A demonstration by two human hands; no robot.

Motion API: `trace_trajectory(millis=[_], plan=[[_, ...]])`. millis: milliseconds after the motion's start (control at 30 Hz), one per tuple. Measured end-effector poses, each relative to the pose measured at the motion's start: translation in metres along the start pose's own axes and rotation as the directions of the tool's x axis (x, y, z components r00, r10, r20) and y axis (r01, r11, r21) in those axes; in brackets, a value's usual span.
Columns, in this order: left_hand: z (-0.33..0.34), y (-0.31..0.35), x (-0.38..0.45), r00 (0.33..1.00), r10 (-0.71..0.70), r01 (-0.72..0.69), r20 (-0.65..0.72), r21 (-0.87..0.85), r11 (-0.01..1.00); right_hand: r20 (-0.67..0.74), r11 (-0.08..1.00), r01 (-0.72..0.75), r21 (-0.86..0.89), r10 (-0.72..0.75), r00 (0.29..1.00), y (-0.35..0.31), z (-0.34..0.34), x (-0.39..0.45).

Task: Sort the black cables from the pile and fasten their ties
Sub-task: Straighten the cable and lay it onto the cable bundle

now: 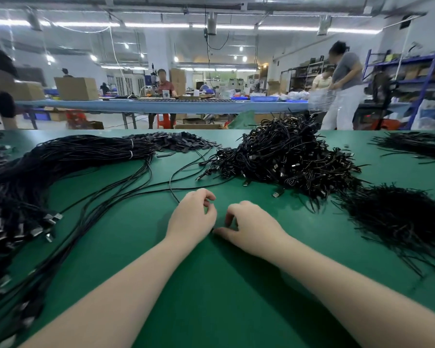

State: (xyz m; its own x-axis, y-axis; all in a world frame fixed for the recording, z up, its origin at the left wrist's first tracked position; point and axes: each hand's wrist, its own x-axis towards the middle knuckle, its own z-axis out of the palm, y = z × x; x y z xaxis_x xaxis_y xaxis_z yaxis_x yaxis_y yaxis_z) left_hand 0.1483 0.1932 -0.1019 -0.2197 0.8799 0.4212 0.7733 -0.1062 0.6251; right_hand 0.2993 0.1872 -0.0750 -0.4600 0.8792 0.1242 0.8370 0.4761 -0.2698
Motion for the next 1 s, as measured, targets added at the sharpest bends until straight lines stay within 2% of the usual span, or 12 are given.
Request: trace_trajectory(millis=[167,300,400,467,533,600,667,700,767,800,900,1000], plan=[[-0.005,0.004,-0.005,1.0,0.007,-0.008,-0.024,-0.058,0.998,-0.091,0.997,-0.033,0.07,0.04,0.995,0.005,0.004,0.0],[-0.005,0.008,-0.009,0.997,0.072,-0.073,0.007,0.041,0.997,-0.215,0.903,-0.027,0.429,0.131,0.968,0.016,0.006,0.002],[-0.005,0.011,-0.012,0.965,0.258,-0.26,0.044,0.06,0.964,-0.186,0.683,0.002,0.731,0.196,0.963,0.019,0.004,0.005],[-0.004,0.011,-0.012,0.919,0.39,-0.394,0.058,0.143,0.908,-0.123,0.466,0.019,0.885,0.195,0.973,0.018,0.004,0.005],[-0.003,0.013,-0.013,0.899,0.434,-0.436,0.059,0.209,0.875,-0.079,0.253,0.037,0.967,0.157,0.984,0.015,0.004,0.004],[-0.001,0.016,-0.014,0.914,0.402,-0.405,0.054,0.159,0.9,-0.108,0.158,0.087,0.984,0.134,0.985,0.013,0.002,0.003],[0.0,0.024,-0.015,0.961,0.265,-0.264,0.076,-0.028,0.964,-0.179,0.194,0.141,0.971,0.194,0.965,0.011,0.001,0.004],[-0.001,0.03,-0.014,0.984,0.149,-0.127,0.096,-0.21,0.97,-0.217,0.26,0.156,0.953,0.226,0.95,0.011,0.001,0.004],[-0.003,0.044,-0.012,0.987,-0.038,0.125,0.154,-0.604,0.787,-0.284,0.469,0.164,0.868,0.197,0.939,0.01,0.003,0.004],[-0.005,0.05,-0.011,0.98,-0.094,0.192,0.177,-0.692,0.696,-0.294,0.537,0.182,0.824,0.128,0.947,0.009,0.005,0.003],[-0.012,0.06,-0.006,0.964,-0.151,0.264,0.22,-0.718,0.643,-0.262,0.477,0.234,0.847,-0.01,0.965,0.005,0.007,0.001],[-0.023,0.061,0.003,0.96,-0.185,0.281,0.212,-0.685,0.672,-0.266,0.465,0.235,0.854,0.001,0.964,0.004,0.008,0.003]])
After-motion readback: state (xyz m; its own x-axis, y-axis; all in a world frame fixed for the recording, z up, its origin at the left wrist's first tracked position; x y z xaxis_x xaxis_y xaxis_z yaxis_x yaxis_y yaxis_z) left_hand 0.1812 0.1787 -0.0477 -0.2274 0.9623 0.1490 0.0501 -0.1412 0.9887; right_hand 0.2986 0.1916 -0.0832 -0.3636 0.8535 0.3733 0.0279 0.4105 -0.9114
